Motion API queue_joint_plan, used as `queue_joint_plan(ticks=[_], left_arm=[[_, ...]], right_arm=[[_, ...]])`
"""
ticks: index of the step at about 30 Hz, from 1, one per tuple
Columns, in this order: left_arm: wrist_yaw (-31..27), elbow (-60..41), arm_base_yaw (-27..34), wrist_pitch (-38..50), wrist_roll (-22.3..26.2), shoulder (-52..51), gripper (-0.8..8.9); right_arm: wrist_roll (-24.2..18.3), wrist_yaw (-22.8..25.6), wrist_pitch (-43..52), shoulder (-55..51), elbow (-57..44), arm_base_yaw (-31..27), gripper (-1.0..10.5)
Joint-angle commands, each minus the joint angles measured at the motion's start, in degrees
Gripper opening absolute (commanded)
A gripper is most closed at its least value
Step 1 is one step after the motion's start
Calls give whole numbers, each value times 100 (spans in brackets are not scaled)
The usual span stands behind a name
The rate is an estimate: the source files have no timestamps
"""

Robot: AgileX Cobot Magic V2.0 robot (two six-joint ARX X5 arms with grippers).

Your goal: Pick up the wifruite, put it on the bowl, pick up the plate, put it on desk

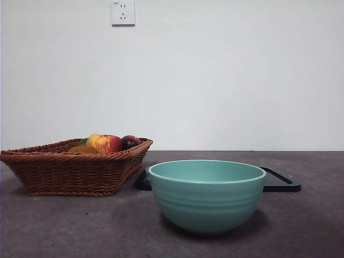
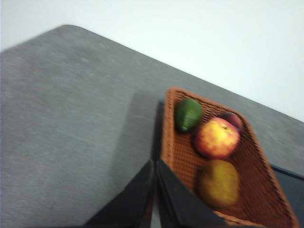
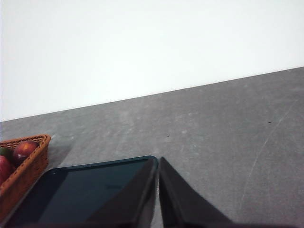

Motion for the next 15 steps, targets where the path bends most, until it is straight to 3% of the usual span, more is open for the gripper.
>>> queue_joint_plan(ticks=[1,15], left_arm=[[245,428,2,-42,87,260,11],[1742,2802,-127,-1950,1405,2282,11]], right_arm=[[66,-79,-212,291,455,20,5],[-732,-1818,-2699,2634,3259,20,5]])
